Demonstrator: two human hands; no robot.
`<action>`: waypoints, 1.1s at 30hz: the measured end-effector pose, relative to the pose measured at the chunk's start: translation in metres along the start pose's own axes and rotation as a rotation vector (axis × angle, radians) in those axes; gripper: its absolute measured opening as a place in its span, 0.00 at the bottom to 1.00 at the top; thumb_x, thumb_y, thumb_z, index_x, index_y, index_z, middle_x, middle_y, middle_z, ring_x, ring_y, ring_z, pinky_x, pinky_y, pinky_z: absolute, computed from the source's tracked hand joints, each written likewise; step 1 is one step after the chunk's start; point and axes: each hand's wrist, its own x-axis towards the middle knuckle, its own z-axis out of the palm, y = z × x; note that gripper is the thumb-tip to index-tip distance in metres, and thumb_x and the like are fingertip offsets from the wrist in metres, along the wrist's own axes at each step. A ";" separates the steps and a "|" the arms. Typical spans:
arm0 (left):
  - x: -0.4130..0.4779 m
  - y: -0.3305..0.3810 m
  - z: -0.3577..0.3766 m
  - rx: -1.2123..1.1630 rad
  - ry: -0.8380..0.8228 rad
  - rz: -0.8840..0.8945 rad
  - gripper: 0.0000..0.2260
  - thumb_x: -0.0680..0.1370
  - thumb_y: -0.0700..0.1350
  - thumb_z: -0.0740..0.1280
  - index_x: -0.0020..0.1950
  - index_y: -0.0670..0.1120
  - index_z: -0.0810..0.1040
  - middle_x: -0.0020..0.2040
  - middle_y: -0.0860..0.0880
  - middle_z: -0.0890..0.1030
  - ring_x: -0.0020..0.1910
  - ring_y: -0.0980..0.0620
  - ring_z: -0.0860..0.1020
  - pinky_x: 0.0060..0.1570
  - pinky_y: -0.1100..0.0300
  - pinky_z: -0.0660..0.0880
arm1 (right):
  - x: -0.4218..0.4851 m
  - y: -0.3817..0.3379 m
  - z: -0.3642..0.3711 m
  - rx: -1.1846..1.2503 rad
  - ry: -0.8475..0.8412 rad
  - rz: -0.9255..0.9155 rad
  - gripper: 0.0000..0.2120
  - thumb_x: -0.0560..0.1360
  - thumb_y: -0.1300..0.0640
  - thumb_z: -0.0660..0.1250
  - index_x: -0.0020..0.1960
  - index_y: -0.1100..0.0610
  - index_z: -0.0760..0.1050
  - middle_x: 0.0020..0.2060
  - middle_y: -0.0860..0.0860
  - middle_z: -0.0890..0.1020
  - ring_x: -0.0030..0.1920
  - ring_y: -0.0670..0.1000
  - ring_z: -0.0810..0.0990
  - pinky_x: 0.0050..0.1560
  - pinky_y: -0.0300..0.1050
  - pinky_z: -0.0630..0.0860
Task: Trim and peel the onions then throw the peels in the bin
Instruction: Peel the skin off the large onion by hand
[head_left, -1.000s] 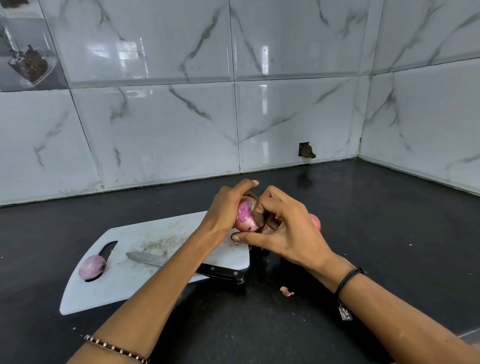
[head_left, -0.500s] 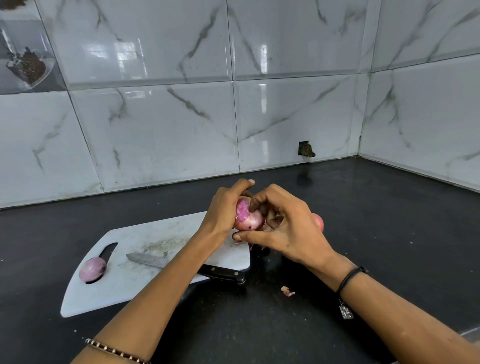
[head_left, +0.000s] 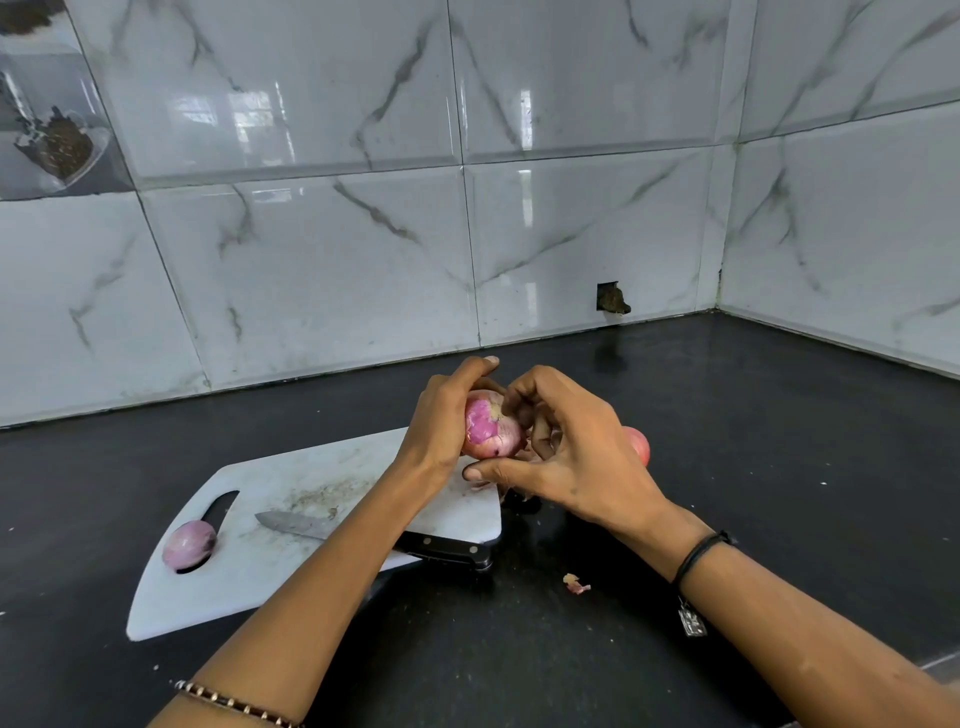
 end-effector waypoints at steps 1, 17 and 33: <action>0.001 0.000 0.000 0.004 0.014 -0.004 0.22 0.81 0.52 0.64 0.28 0.46 0.80 0.32 0.45 0.81 0.30 0.51 0.79 0.35 0.59 0.75 | 0.000 0.000 0.000 -0.003 -0.001 -0.017 0.25 0.61 0.45 0.85 0.50 0.52 0.76 0.41 0.45 0.76 0.37 0.48 0.74 0.37 0.36 0.70; 0.013 -0.009 -0.006 -0.053 0.312 -0.175 0.14 0.80 0.57 0.61 0.44 0.50 0.79 0.46 0.42 0.85 0.41 0.47 0.80 0.43 0.53 0.73 | 0.000 0.010 -0.003 -0.003 -0.070 -0.064 0.03 0.77 0.59 0.73 0.51 0.56 0.83 0.47 0.45 0.80 0.48 0.48 0.81 0.46 0.35 0.75; 0.020 -0.013 -0.011 -0.255 0.196 -0.404 0.24 0.79 0.58 0.60 0.58 0.37 0.75 0.45 0.35 0.81 0.18 0.52 0.66 0.18 0.67 0.59 | 0.000 0.020 -0.013 -0.333 -0.008 0.161 0.05 0.73 0.47 0.71 0.44 0.46 0.76 0.41 0.41 0.77 0.40 0.43 0.76 0.37 0.42 0.70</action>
